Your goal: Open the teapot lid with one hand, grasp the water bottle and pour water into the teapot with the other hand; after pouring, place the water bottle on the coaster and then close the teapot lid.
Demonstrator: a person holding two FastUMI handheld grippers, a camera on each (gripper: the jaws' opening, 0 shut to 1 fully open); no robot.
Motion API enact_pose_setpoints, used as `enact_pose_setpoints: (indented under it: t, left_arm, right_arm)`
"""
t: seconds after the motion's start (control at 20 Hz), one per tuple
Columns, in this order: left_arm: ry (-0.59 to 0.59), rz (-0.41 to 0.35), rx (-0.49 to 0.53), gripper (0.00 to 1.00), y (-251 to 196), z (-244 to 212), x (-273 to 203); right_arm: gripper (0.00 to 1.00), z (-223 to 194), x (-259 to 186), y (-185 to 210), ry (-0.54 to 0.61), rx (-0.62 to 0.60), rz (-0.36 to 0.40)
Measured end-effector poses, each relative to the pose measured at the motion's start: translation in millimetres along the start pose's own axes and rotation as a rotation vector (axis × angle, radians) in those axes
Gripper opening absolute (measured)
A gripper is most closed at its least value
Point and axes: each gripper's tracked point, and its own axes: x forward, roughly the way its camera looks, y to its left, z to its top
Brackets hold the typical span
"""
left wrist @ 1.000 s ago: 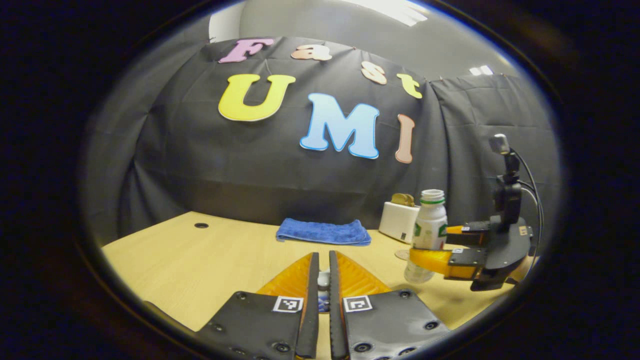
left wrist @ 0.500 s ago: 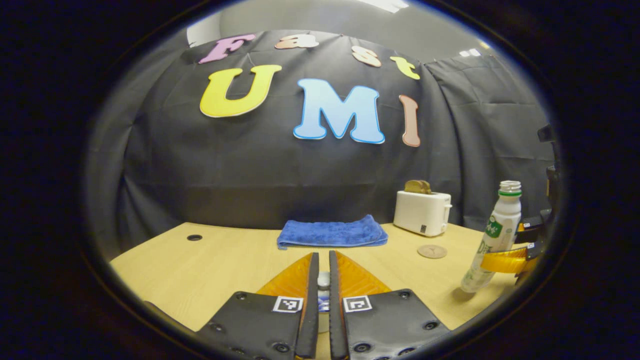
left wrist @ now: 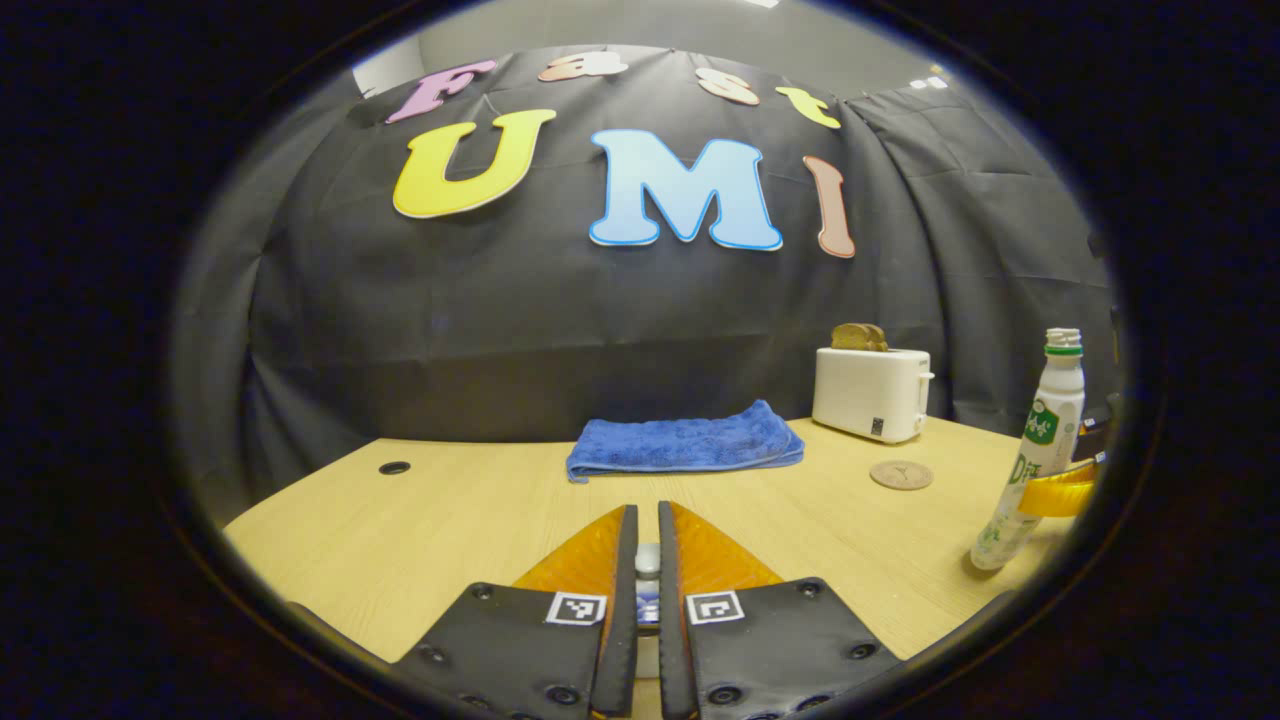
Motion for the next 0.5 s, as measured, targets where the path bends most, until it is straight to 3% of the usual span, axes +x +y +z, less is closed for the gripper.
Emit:
enact_pose_setpoints:
  t: [0.15, 0.2, 0.35, 0.5]
  left_arm:
    - [-0.004, 0.002, -0.006, 0.16, 1.2, -1.5, 0.0]
    - [-0.004, 0.006, -0.008, 0.19, 4.0, -0.7, 0.1]
    - [0.0, 0.01, -0.026, 0.16, 8.1, -2.5, -1.1]
    - [0.01, 0.01, -0.036, 0.19, 9.1, -7.2, -0.9]
  right_arm:
    - [0.71, -0.5, -2.7, -0.7, -0.001, -0.005, -0.004]
    - [0.71, 0.9, -2.8, -0.1, -0.003, -0.005, -0.004]
    - [0.71, 2.1, -2.3, 2.7, -0.005, -0.001, 0.002]
    - [0.71, 2.2, -1.2, 4.4, 0.001, 0.004, 0.009]
